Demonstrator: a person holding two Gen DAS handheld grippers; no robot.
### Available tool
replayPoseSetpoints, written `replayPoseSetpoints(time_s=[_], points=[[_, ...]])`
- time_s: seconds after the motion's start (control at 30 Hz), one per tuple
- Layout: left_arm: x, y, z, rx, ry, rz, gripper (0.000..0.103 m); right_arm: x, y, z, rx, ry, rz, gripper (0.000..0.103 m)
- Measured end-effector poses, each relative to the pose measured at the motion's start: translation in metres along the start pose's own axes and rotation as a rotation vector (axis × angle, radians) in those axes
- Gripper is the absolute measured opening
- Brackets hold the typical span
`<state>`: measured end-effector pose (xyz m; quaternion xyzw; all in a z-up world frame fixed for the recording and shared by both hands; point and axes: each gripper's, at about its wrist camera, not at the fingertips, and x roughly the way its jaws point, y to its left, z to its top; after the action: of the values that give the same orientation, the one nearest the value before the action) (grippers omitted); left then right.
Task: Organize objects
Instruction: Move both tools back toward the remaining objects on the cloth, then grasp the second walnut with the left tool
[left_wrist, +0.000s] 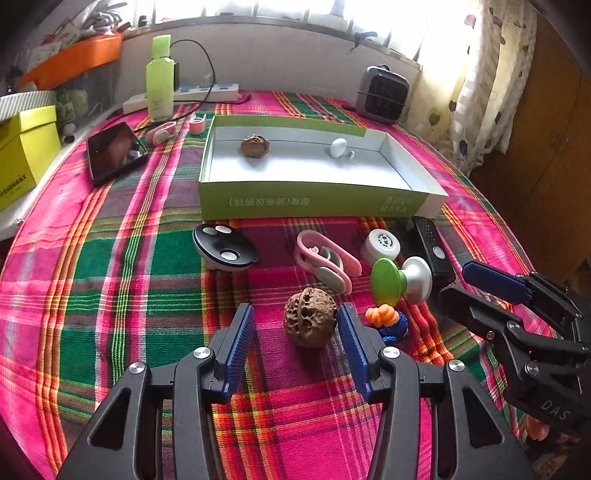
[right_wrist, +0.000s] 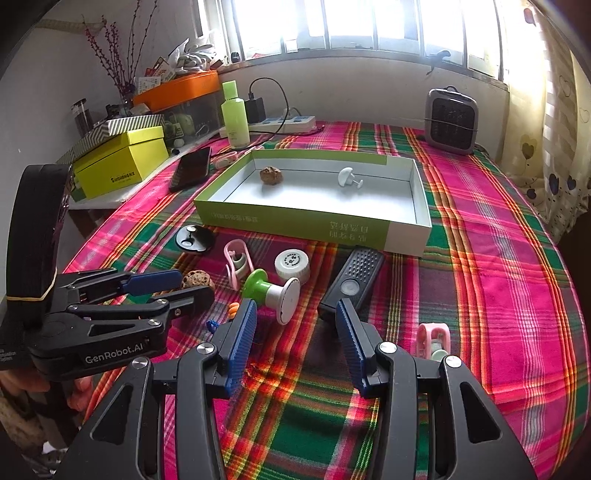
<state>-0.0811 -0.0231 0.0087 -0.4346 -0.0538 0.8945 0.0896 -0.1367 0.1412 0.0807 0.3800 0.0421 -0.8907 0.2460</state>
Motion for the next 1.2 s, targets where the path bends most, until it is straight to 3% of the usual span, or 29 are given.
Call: replayPoseSetpoints(time_s=[0.2, 0.53, 1.2], points=[[-0.001, 0.002, -0.001, -0.004, -0.009, -0.001, 0.045, 0.004, 0.009, -0.002, -0.026, 0.01, 0.025, 0.046], [-0.002, 0.004, -0.003, -0.01, -0.014, -0.014, 0.028, 0.011, 0.021, -0.007, -0.052, 0.031, 0.076, 0.046], [-0.006, 0.019, -0.005, -0.054, -0.013, -0.013, 0.028, 0.028, 0.031, -0.01, -0.08, 0.073, 0.107, 0.042]])
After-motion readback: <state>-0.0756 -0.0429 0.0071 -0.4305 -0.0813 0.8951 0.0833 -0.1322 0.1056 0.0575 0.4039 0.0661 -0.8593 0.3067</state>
